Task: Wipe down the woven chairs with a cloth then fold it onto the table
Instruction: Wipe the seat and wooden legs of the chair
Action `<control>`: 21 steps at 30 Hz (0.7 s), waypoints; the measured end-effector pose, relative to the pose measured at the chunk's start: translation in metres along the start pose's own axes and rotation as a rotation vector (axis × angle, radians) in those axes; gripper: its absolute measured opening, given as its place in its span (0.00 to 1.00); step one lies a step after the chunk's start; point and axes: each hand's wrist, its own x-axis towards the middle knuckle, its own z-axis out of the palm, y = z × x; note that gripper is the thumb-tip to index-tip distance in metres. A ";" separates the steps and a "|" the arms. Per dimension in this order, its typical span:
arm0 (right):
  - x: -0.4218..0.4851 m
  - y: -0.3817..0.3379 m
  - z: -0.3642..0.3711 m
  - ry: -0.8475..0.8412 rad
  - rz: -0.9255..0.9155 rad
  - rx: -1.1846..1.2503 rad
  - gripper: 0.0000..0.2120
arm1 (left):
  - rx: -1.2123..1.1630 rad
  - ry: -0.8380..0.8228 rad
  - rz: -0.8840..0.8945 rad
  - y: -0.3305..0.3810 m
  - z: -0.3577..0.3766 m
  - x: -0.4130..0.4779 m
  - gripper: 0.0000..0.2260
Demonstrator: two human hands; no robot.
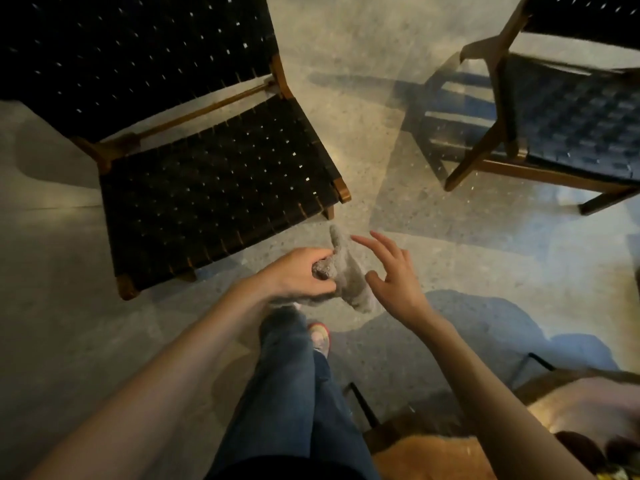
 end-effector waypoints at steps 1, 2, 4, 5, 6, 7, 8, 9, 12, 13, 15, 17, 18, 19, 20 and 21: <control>0.011 -0.004 -0.007 -0.043 -0.046 -0.057 0.29 | 0.058 -0.002 0.022 0.005 -0.004 0.004 0.11; 0.022 -0.007 -0.013 -0.074 -0.093 -0.114 0.28 | 0.126 0.007 0.032 0.011 -0.008 0.008 0.13; 0.046 -0.009 -0.026 -0.118 -0.170 -0.220 0.23 | 0.253 0.045 0.044 0.021 -0.018 0.020 0.16; 0.059 -0.010 -0.033 -0.133 -0.185 -0.279 0.19 | 0.289 0.066 0.063 0.025 -0.023 0.026 0.15; 0.072 -0.011 -0.039 -0.140 -0.197 -0.347 0.15 | 0.308 0.083 0.082 0.029 -0.027 0.032 0.14; 0.084 -0.011 -0.045 -0.143 -0.211 -0.408 0.12 | 0.317 0.100 0.095 0.032 -0.031 0.038 0.13; 0.096 -0.012 -0.052 -0.141 -0.228 -0.446 0.10 | 0.314 0.117 0.099 0.036 -0.035 0.044 0.13; 0.107 -0.013 -0.060 -0.133 -0.247 -0.465 0.09 | 0.309 0.138 0.094 0.039 -0.040 0.050 0.12; 0.141 -0.020 -0.085 -0.143 -0.285 -0.520 0.09 | 0.257 0.208 0.019 0.045 -0.055 0.066 0.10; 0.152 -0.022 -0.095 -0.176 -0.290 -0.538 0.09 | 0.212 0.231 -0.014 0.046 -0.060 0.071 0.09; 0.175 -0.026 -0.114 -0.269 -0.313 -0.585 0.09 | 0.138 0.285 -0.077 0.047 -0.067 0.082 0.10; 0.195 -0.030 -0.129 -0.333 -0.345 -0.617 0.08 | 0.084 0.327 -0.129 0.050 -0.069 0.093 0.11; 0.205 -0.031 -0.134 -0.344 -0.359 -0.619 0.07 | 0.051 0.346 -0.148 0.052 -0.069 0.099 0.11; 0.214 -0.030 -0.139 -0.351 -0.375 -0.623 0.06 | 0.017 0.370 -0.164 0.054 -0.068 0.103 0.12; 0.223 -0.030 -0.141 -0.365 -0.390 -0.641 0.06 | -0.015 0.401 -0.185 0.055 -0.065 0.108 0.12; 0.231 -0.028 -0.143 -0.387 -0.399 -0.669 0.06 | -0.045 0.436 -0.209 0.057 -0.062 0.111 0.13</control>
